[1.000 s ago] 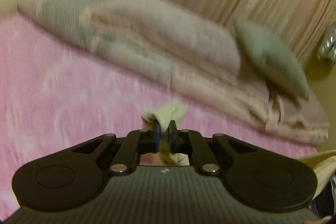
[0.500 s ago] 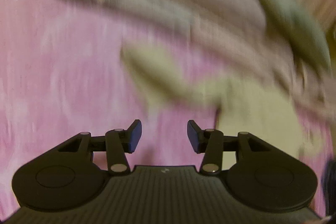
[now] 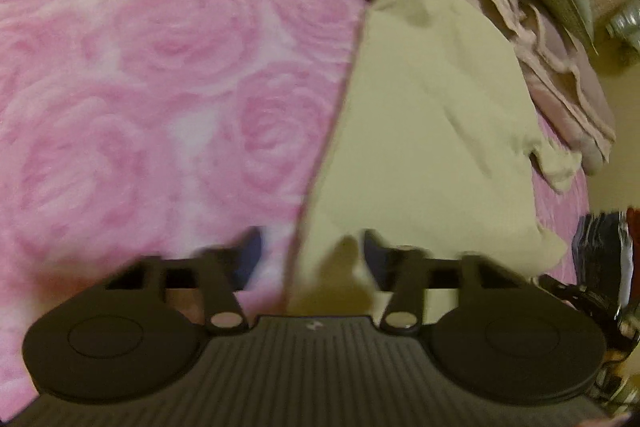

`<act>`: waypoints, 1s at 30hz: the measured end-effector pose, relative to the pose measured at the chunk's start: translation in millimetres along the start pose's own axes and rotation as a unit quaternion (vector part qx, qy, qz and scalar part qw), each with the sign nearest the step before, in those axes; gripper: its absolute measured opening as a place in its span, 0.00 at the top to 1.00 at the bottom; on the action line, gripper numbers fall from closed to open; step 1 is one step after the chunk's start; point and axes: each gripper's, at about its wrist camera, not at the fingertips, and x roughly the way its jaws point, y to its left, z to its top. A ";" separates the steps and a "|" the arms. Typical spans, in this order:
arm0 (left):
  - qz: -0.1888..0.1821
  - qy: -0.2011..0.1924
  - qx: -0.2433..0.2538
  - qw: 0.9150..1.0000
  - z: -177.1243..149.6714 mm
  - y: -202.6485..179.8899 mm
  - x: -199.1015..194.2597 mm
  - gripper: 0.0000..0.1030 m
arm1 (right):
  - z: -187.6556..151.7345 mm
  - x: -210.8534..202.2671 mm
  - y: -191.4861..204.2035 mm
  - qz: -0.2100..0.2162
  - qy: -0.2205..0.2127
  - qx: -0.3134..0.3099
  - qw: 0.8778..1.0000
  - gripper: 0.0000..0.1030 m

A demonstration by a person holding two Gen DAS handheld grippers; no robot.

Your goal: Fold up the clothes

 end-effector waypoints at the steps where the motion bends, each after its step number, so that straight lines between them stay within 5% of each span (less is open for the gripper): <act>1: -0.008 0.012 0.007 1.000 -1.1 -2.5 1.7 0.99 | 0.3 -2.5 4.8 -0.009 0.011 -0.017 1.000 0.85; 2: -0.016 0.024 0.014 0.999 -2.2 -5.1 3.4 1.00 | 1.8 -0.1 7.4 -0.009 0.033 -0.017 0.999 0.96; 7: -0.060 0.011 0.001 0.998 -8.7 -1.5 -50.2 1.00 | -8.1 -51.1 7.0 -0.007 0.049 -0.039 0.998 0.97; 14: -0.050 0.062 0.008 0.997 -58.9 -1.4 -86.0 1.00 | -49.2 -124.4 -15.9 -0.039 0.087 -0.017 0.995 0.97; 20: 0.039 0.104 -0.023 0.994 -98.7 13.4 -65.1 0.90 | -92.9 -102.1 -37.4 -0.094 0.153 0.012 0.984 0.96; 22: 0.049 0.091 -0.006 0.995 -89.1 13.6 -74.4 0.83 | -92.0 -96.9 -32.6 -0.123 0.164 -0.004 0.979 0.75; 23: 0.054 0.084 0.004 0.995 -83.8 13.6 -79.4 0.80 | -89.3 -97.4 -27.7 -0.140 0.161 -0.018 0.977 0.39; 24: 0.058 0.077 0.014 0.995 -78.5 13.6 -84.4 0.78 | -85.6 -100.6 -22.2 -0.162 0.146 -0.039 0.975 0.13; 27: 0.090 0.039 0.060 0.993 -54.4 12.5 -97.7 0.71 | -67.1 -106.9 -14.2 -0.184 0.111 -0.074 0.974 0.13; 30: 0.146 -0.015 0.143 0.979 -21.0 8.6 -94.0 0.67 | -39.3 -101.5 -14.2 -0.184 0.089 -0.052 0.977 0.13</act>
